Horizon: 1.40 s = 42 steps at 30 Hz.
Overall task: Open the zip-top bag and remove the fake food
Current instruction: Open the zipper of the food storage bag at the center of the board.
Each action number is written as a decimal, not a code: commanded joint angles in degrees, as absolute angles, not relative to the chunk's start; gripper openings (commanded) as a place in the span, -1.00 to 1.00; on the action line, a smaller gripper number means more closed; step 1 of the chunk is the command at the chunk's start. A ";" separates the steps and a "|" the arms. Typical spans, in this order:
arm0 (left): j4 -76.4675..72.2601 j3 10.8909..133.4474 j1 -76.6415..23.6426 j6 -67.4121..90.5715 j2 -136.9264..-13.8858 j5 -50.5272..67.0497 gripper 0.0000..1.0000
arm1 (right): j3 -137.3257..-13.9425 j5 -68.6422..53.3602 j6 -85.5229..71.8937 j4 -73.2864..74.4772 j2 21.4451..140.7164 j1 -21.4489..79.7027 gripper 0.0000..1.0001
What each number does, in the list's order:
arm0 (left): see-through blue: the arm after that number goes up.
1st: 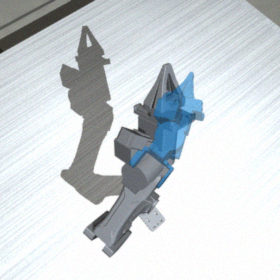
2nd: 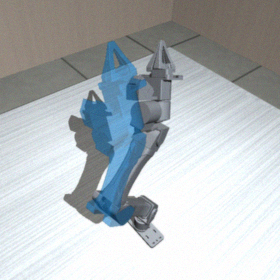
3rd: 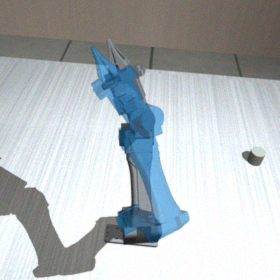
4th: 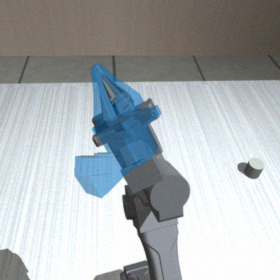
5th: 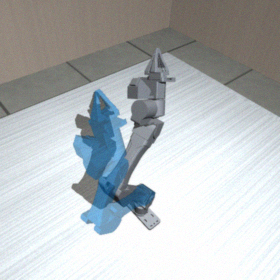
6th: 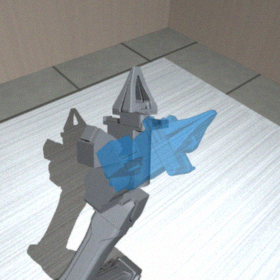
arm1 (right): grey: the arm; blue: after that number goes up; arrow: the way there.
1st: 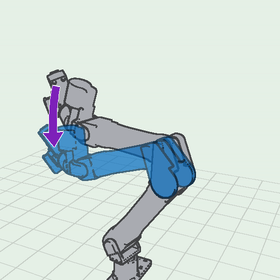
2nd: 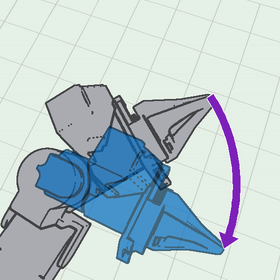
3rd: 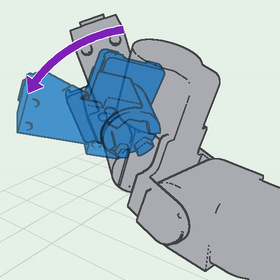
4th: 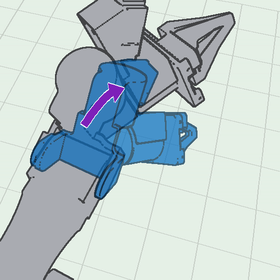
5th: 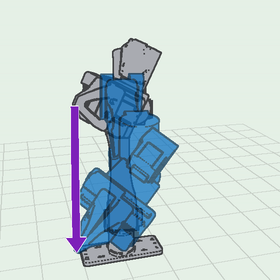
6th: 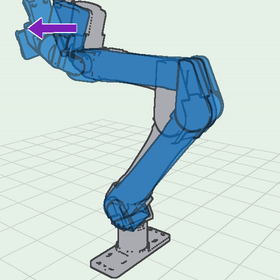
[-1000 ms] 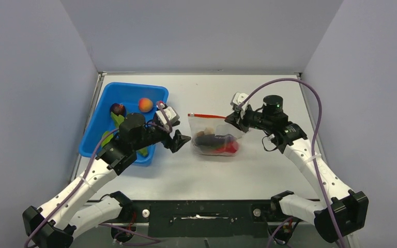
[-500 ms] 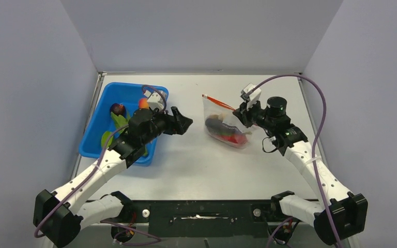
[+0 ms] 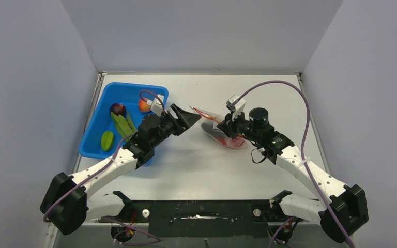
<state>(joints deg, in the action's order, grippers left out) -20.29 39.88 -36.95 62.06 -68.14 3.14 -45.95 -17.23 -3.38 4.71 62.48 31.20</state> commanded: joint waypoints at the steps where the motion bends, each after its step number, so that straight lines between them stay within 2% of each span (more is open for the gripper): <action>1: -26.86 39.29 -38.71 68.33 -67.53 -0.93 0.36 | -46.29 -15.64 -4.71 -1.89 62.70 31.60 -0.98; 8: -23.87 41.99 -39.70 70.96 -70.59 -5.83 0.35 | -44.13 -17.99 -1.54 -2.86 61.19 31.60 -0.98; 18: -23.45 45.94 -43.06 73.57 -77.04 -6.44 0.20 | -43.47 -17.60 -0.44 -3.09 60.74 31.69 -0.98; 27: -24.21 44.74 -43.47 74.16 -78.51 -7.02 -0.05 | -43.33 -17.65 -0.43 -3.16 60.53 31.65 -0.98; 35: -26.94 45.65 -43.42 74.24 -79.85 -4.69 -0.06 | -43.11 -17.93 0.06 -3.27 59.81 31.57 -0.98; 42: -29.53 45.25 -43.42 75.01 -79.05 -3.14 0.02 | -42.93 -17.68 0.17 -3.16 59.60 31.64 -0.98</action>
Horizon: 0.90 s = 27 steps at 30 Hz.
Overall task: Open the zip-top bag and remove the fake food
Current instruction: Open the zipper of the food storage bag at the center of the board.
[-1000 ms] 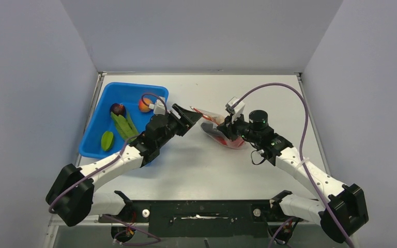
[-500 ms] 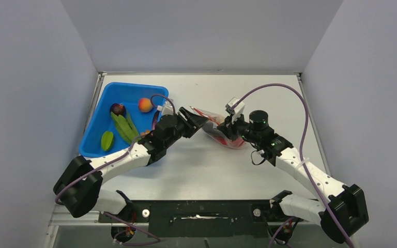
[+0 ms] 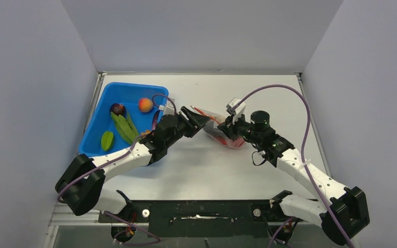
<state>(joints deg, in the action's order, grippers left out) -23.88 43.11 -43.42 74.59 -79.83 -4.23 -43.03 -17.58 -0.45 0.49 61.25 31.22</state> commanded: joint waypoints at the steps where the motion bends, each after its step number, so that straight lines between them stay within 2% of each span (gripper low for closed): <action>1: -30.01 44.95 -43.42 75.10 -78.90 -3.08 0.02 | -42.82 -17.73 0.15 -3.14 59.61 31.64 -0.98; 15: -27.80 45.79 -41.46 77.65 -80.77 -1.99 0.06 | -42.08 -18.66 0.45 -4.30 59.53 31.64 -0.97; 23: -24.96 47.76 -41.04 75.58 -81.58 -1.23 -0.20 | -41.53 -18.75 1.07 -4.22 59.24 31.64 -0.96; 25: -25.03 47.39 -41.04 75.89 -81.63 -0.78 -0.40 | -41.44 -18.71 1.04 -4.42 59.28 31.67 -0.95; 27: -24.16 47.57 -41.04 76.18 -81.57 -0.57 -0.44 | -41.19 -18.71 0.81 -4.91 59.42 31.64 -0.95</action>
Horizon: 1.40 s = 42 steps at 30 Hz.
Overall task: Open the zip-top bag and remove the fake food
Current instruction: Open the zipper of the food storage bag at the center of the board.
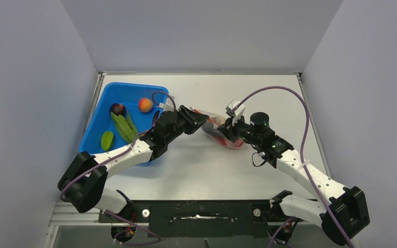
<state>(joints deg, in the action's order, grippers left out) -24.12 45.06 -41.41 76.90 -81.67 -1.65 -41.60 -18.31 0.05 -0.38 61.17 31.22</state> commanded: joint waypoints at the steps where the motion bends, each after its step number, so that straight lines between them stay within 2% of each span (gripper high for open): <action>1: -24.17 47.63 -41.07 76.19 -81.56 -0.53 -0.38 | -41.14 -18.72 0.67 -5.05 59.48 31.64 -0.94; 3: -25.00 47.48 -41.05 76.04 -81.48 0.01 -0.19 | -41.20 -18.63 0.52 -5.07 59.59 31.59 -0.94; 9: -27.30 47.41 -41.13 75.37 -80.80 1.12 0.13 | -41.22 -17.01 0.42 -4.77 59.75 31.64 -0.94; 14: -26.68 47.00 -41.22 75.05 -79.74 1.38 0.14 | -41.22 -16.39 0.28 -4.62 59.69 31.57 -0.94; 17: -26.23 46.38 -41.22 75.39 -79.48 1.55 0.11 | -41.30 -15.74 0.08 -4.57 60.06 31.69 -0.93; 21: -26.82 45.55 -41.22 75.93 -79.69 1.64 -0.04 | -41.72 -15.67 -0.25 -4.37 60.43 31.64 -0.93; 27: -29.35 47.02 -41.20 77.52 -82.10 1.77 -0.10 | -41.66 -16.93 -0.13 -4.47 60.62 31.64 -0.93; 34: -29.55 47.45 -41.22 77.92 -83.15 1.78 -0.51 | -41.92 -16.62 -0.06 -3.76 60.70 31.64 -0.92; 39: -30.11 46.35 -41.22 77.72 -82.09 1.39 -0.53 | -41.84 -16.35 -0.26 -3.94 60.82 31.62 -0.92; 42: -30.18 46.31 -41.30 76.88 -81.49 1.26 -0.44 | -41.97 -16.17 -0.40 -4.04 61.12 31.63 -0.92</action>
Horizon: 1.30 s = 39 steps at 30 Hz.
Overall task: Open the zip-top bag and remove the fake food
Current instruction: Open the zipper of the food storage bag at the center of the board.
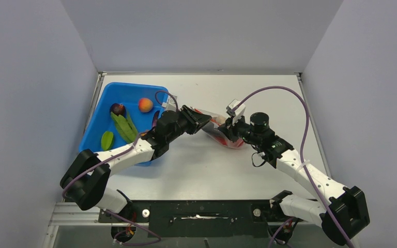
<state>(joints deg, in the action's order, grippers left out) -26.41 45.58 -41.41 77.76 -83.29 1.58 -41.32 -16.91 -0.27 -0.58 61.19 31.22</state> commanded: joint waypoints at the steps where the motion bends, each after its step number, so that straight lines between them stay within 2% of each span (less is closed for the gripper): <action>1: -30.21 46.12 -41.31 76.90 -81.32 1.21 -0.43 | -42.01 -16.06 -0.46 -4.04 61.17 31.63 -0.92; 18: -31.46 45.17 -41.75 77.93 -81.18 1.78 -0.47 | -41.89 -15.52 -0.75 -4.22 61.24 31.64 -0.91; 24: -31.89 44.16 -41.83 78.22 -80.61 1.04 -0.98 | -41.84 -14.61 -1.11 -4.48 61.13 31.64 -0.88; 33: -32.88 44.16 -41.80 78.23 -81.11 1.63 -1.00 | -41.97 -15.15 -1.23 -4.66 61.00 31.63 -0.80; 35: -33.08 44.46 -41.75 77.91 -81.40 1.93 -0.99 | -42.13 -15.80 -1.07 -4.47 60.91 31.64 -0.71; 39: -33.03 45.04 -41.68 77.09 -81.78 2.70 -1.00 | -43.86 -16.29 -1.14 -2.55 60.20 31.30 -0.36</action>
